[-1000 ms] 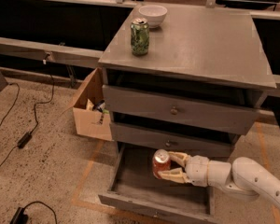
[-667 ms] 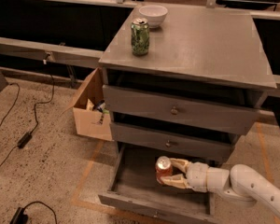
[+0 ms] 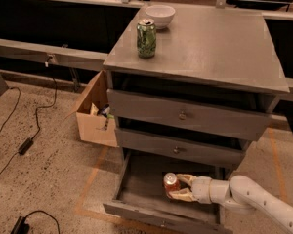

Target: Place coke can into bottom drawer

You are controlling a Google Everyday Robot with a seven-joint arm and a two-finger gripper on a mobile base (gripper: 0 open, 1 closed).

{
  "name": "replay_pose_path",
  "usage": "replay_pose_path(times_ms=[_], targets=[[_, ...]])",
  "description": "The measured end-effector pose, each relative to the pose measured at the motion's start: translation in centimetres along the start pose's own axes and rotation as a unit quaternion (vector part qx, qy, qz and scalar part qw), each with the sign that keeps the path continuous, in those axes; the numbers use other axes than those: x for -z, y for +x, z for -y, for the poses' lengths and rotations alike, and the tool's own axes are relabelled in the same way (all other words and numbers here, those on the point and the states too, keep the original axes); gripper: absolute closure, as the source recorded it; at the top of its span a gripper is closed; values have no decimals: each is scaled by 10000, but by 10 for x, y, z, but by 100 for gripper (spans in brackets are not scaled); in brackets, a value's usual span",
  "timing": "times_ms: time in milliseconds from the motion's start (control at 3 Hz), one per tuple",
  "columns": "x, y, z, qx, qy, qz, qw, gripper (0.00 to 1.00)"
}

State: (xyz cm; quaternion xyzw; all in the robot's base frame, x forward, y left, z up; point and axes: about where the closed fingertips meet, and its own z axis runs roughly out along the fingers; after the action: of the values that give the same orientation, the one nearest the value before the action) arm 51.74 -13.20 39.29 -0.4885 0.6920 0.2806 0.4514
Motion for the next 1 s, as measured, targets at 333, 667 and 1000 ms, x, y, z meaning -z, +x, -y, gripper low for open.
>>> replay_pose_path(times_ms=[333, 667, 1000], targets=[[-23, 40, 11, 51, -52, -99, 9999, 100], [-49, 74, 25, 66, 13, -65, 10000, 100], [-75, 107, 35, 8, 15, -18, 10000, 100]])
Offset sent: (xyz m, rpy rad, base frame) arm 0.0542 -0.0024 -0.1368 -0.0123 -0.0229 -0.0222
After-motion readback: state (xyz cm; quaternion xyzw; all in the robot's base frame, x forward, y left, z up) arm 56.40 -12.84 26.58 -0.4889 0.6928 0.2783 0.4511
